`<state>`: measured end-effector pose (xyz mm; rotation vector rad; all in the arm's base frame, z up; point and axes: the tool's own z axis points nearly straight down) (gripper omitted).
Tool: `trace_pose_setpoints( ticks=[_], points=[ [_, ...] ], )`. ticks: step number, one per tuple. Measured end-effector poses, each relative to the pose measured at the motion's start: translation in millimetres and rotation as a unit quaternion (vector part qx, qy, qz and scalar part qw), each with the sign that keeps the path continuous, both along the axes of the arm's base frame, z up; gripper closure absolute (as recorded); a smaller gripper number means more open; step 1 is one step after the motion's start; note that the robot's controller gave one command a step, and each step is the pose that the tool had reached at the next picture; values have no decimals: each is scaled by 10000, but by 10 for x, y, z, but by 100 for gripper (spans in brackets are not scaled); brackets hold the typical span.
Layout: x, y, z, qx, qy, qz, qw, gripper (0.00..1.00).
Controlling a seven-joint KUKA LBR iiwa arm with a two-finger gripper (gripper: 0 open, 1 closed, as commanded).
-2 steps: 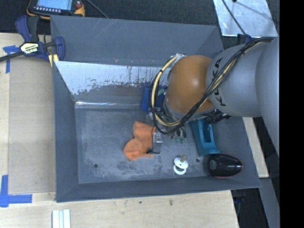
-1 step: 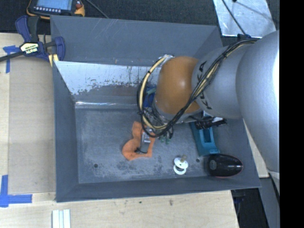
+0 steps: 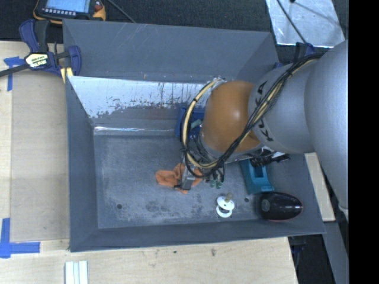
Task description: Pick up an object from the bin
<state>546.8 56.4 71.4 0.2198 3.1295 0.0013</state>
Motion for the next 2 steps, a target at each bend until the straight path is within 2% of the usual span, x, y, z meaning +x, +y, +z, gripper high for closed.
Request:
trace_pose_setpoints(
  ticks=[1, 2],
  points=[
    [0, 0, 0, 0, 0, -2, 10000, 100],
    [53, 45, 522, -4, 40, 56, 10000, 100]
  ],
)
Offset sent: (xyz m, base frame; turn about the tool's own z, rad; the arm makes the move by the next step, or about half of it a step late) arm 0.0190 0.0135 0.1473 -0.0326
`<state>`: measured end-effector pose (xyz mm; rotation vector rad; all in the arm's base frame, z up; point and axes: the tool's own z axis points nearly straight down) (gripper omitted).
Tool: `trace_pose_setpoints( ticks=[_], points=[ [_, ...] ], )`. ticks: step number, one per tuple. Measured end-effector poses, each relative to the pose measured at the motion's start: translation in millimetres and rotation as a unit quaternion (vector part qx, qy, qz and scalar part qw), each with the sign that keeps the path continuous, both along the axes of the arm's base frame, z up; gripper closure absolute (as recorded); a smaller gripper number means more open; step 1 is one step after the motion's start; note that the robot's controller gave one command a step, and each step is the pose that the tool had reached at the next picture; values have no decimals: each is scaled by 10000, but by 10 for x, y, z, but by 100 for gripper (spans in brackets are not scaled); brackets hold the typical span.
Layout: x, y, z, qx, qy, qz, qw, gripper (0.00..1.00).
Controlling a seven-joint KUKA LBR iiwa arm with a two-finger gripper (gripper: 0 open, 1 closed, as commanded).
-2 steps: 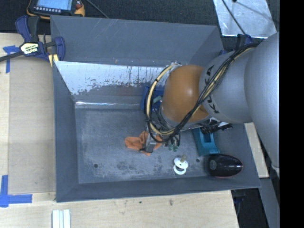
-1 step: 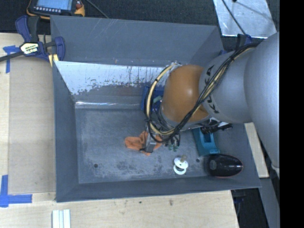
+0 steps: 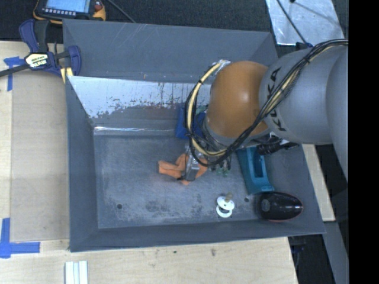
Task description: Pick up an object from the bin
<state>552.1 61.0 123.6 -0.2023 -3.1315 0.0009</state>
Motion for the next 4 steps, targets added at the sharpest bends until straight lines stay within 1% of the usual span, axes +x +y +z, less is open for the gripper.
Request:
trace_pose_setpoints(
  ticks=[1, 2, 3, 4],
  points=[
    [-34, 40, 136, 8, -94, 39, 9999, 100],
    [-62, 53, 7, 4, -61, 50, 10000, 100],
    [121, 101, -258, 4, -63, 394, 9992, 100],
    [21, -28, 111, 1, 18, 510, 9987, 100]
  ],
)
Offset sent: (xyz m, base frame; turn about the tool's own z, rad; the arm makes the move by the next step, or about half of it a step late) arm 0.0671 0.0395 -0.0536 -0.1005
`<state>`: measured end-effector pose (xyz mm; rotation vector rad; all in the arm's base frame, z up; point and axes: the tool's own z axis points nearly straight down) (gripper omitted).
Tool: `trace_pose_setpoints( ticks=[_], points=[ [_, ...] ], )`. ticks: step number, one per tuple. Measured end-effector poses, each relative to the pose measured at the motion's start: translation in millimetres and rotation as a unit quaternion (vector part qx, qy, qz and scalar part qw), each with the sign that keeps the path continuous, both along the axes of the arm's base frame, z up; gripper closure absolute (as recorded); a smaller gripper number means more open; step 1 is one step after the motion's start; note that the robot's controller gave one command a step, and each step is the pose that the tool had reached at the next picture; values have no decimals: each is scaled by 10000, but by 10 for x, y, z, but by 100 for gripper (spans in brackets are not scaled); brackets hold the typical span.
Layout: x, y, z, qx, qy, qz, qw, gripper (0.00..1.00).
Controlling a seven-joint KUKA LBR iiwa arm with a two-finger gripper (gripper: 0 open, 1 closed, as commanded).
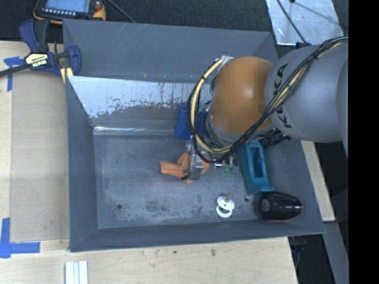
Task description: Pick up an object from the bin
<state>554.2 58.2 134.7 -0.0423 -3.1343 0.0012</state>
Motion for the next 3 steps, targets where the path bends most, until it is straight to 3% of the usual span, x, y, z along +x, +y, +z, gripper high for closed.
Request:
trace_pose_setpoints(
  ticks=[1, 2, 3],
  points=[
    [214, 19, 127, 11, -134, -13, 9999, 100],
    [82, 26, 269, -1, 19, -13, 10000, 100],
    [109, -99, 924, 3, -34, 61, 10000, 100]
  ],
)
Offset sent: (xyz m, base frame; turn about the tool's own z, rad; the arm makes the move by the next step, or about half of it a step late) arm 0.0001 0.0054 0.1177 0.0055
